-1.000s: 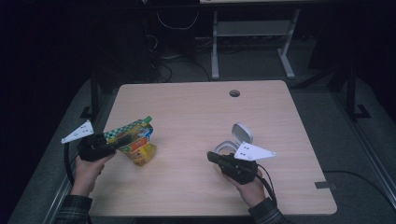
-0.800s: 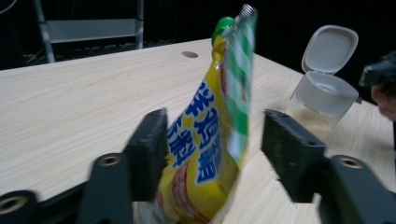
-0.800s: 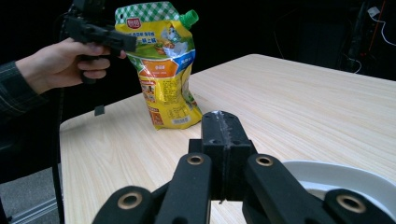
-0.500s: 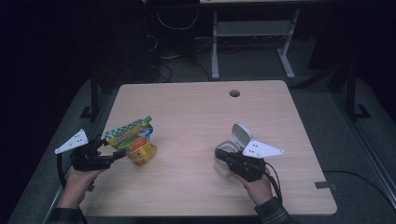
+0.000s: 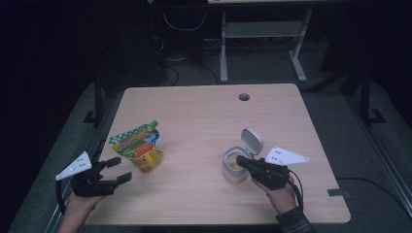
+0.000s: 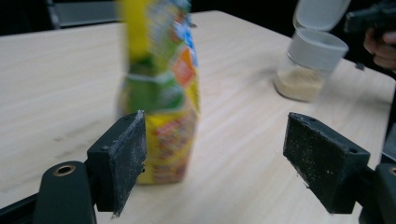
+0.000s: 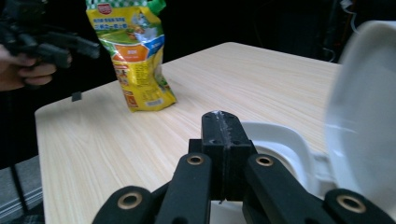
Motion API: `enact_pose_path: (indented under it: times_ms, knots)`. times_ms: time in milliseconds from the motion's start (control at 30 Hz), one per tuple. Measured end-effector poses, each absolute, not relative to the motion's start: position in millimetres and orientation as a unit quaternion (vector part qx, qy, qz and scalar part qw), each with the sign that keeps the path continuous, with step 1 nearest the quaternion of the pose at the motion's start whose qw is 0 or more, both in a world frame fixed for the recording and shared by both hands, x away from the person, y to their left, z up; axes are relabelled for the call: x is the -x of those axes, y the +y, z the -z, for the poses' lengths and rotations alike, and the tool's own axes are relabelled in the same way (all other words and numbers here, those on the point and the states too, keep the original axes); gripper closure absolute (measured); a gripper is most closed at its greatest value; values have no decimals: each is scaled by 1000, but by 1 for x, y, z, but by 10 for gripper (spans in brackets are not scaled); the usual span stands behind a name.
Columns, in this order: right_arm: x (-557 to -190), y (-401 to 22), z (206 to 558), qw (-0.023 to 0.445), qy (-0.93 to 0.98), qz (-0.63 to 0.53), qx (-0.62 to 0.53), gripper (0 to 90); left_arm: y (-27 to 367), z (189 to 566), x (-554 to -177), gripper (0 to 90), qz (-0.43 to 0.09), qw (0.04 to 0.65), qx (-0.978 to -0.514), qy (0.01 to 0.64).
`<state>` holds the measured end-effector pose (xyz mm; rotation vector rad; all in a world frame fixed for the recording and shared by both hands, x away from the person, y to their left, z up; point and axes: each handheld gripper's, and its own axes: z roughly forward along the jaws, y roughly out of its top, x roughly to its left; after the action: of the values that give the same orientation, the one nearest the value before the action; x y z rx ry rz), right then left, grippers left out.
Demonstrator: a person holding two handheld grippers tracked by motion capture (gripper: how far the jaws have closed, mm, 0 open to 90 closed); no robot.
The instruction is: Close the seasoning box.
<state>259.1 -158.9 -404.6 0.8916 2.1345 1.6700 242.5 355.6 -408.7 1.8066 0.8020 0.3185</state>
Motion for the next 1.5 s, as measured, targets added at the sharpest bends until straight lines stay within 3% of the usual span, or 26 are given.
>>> enact_pose_path:
  times_ms: [367,667,933,1500]
  knots:
    - [-253,-200,414,160,737,-559,-344,895,316,421,-225,202,-99,544,-778,299]
    - [-269,-225,418,199,718,-543,-386,895,288,429,-231,200,-86,532,-795,279]
    - [-290,-221,419,214,701,-555,-394,895,275,436,-236,199,-79,522,-803,276]
    - [-282,-210,416,203,706,-569,-370,893,277,441,-236,199,-81,509,-815,265]
